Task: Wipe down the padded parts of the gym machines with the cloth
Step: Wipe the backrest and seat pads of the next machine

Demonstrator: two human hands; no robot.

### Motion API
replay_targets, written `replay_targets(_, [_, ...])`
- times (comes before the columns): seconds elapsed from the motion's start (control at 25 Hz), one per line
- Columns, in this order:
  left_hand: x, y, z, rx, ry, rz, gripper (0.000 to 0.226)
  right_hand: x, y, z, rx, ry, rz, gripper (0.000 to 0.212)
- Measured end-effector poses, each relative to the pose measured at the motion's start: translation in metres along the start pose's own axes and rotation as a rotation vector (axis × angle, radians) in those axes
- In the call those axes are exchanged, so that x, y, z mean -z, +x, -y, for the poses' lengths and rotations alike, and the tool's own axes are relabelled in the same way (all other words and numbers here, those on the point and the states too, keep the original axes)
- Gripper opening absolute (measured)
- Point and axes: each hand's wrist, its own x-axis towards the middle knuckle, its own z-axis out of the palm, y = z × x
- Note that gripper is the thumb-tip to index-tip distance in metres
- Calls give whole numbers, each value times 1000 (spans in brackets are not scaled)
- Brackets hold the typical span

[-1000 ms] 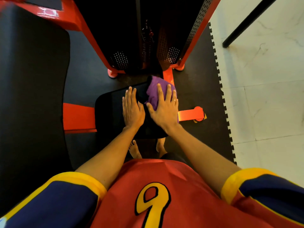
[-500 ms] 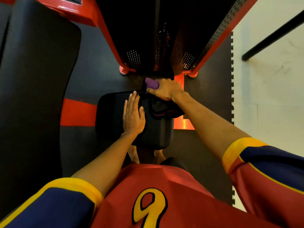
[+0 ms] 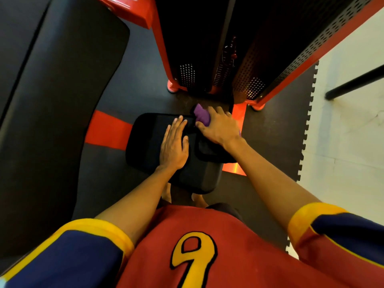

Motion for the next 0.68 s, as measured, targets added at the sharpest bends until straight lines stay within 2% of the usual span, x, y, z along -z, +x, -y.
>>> replay_targets(0.12, [2, -2, -4, 80, -51, -46, 61, 1, 26, 43, 103, -231, 111, 68])
replay_targets(0.2, [2, -5, -3, 135, -75, -112, 59, -5, 22, 53, 142, -323, 121, 72])
replay_targets(0.4, [9, -13, 23, 398, -49, -198, 54, -19, -19, 8, 456, -224, -64, 74])
replay_targets(0.44, [10, -14, 29, 448, -26, -193, 55, -13, -9, 3, 452, -210, -47, 72])
replay_targets(0.56, [9, -15, 39, 516, 44, -140, 57, 1, 30, 31, 261, -206, 116, 69])
replay_targets(0.68, [8, -11, 39, 506, 53, -146, 58, -18, 39, 79, 260, -337, 160, 68])
